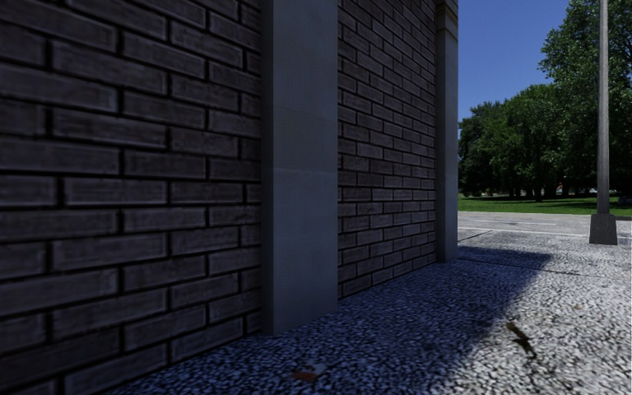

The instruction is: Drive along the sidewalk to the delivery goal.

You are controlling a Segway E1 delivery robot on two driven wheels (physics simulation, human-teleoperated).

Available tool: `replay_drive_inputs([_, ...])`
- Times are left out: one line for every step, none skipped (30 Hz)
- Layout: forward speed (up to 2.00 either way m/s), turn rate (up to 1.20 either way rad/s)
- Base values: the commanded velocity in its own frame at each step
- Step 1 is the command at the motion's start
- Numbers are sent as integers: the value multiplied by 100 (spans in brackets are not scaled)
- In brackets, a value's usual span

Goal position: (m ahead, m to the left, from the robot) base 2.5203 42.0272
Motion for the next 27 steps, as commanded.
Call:
replay_drive_inputs([0,0])
replay_drive_inputs([0,0])
replay_drive_inputs([0,0])
replay_drive_inputs([0,0])
replay_drive_inputs([0,0])
replay_drive_inputs([0,0])
replay_drive_inputs([0,0])
replay_drive_inputs([0,0])
replay_drive_inputs([0,0])
replay_drive_inputs([0,0])
replay_drive_inputs([0,0])
replay_drive_inputs([0,0])
replay_drive_inputs([0,0])
replay_drive_inputs([0,0])
replay_drive_inputs([0,0])
replay_drive_inputs([0,0])
replay_drive_inputs([0,0])
replay_drive_inputs([0,0])
replay_drive_inputs([0,0])
replay_drive_inputs([0,0])
replay_drive_inputs([0,0])
replay_drive_inputs([0,0])
replay_drive_inputs([0,0])
replay_drive_inputs([0,0])
replay_drive_inputs([0,0])
replay_drive_inputs([0,0])
replay_drive_inputs([0,0])
